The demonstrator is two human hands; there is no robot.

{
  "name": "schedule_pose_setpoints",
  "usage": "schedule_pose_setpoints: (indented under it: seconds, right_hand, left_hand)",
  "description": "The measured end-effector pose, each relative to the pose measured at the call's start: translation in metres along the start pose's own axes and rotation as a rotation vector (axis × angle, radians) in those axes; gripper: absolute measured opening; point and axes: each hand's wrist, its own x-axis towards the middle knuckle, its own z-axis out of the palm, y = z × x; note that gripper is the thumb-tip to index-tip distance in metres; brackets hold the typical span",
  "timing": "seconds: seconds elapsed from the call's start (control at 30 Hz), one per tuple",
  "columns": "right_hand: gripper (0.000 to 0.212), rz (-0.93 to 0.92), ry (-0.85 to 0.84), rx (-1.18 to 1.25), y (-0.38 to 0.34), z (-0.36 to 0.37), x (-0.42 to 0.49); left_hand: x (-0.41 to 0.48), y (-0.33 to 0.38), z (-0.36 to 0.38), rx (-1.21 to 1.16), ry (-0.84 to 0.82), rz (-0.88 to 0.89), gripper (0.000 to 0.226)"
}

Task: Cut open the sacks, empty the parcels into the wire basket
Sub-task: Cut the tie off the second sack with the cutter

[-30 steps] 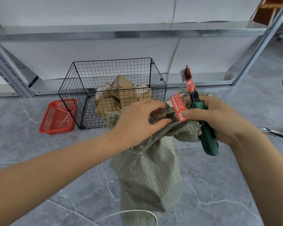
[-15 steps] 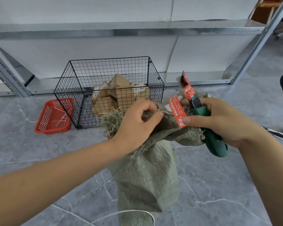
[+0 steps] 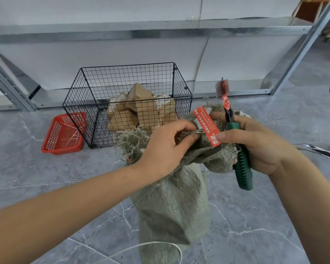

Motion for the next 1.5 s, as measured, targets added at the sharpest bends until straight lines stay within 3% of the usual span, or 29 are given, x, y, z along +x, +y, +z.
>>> schedule_pose_setpoints:
  seconds: [0.17, 0.3, 0.43, 0.57, 0.63, 0.7, 0.8, 0.9, 1.03, 1.23, 1.37, 1.5]
  right_hand:
    - [0.028, -0.005, 0.104, -0.128, 0.001, -0.007, -0.003]
    - [0.024, -0.015, 0.175, -0.322, 0.002, 0.001, -0.004]
    - [0.019, -0.077, 0.248, -0.502, -0.001, 0.006, -0.007]
    - [0.005, -0.068, 0.216, -0.585, -0.012, 0.004, -0.015]
    - [0.012, -0.076, 0.228, -0.735, -0.015, -0.002, -0.018]
    - [0.005, -0.082, 0.268, -0.834, -0.019, -0.009, -0.021]
    - [0.011, -0.050, 0.288, -0.930, -0.026, -0.018, -0.031]
    - [0.004, -0.078, 0.228, -1.281, -0.033, -0.023, -0.042]
    - [0.008, -0.109, 0.208, -1.500, -0.036, -0.020, -0.048]
    - [0.022, -0.121, 0.266, -1.586, -0.034, -0.021, -0.045]
    - [0.009, -0.211, 0.297, -1.609, -0.033, -0.013, -0.038]
    - [0.009, -0.221, 0.247, -1.575, -0.031, -0.013, -0.031]
  left_hand:
    - [-0.005, 0.003, -0.002, -0.138, 0.045, -0.003, 0.013]
    - [-0.004, 0.009, -0.002, -0.303, -0.024, -0.098, 0.005]
    - [-0.004, 0.012, -0.006, -0.383, -0.092, -0.167, 0.014]
    - [-0.002, 0.013, -0.004, -0.493, -0.115, -0.312, 0.018]
    - [-0.001, 0.014, -0.003, -0.508, -0.110, -0.314, 0.015]
    - [0.000, 0.016, -0.003, -0.519, -0.123, -0.298, 0.011]
    - [0.001, 0.017, -0.005, -0.394, -0.114, -0.244, 0.030]
    - [0.000, 0.015, -0.006, -0.162, -0.068, -0.152, 0.047]
    - [-0.002, 0.012, -0.007, -0.099, -0.038, -0.067, 0.056]
    - [-0.001, 0.010, -0.010, -0.116, -0.045, -0.050, 0.059]
    - [-0.002, 0.011, -0.009, -0.111, -0.076, -0.038, 0.059]
    - [-0.001, 0.008, -0.009, -0.088, -0.106, -0.032, 0.060]
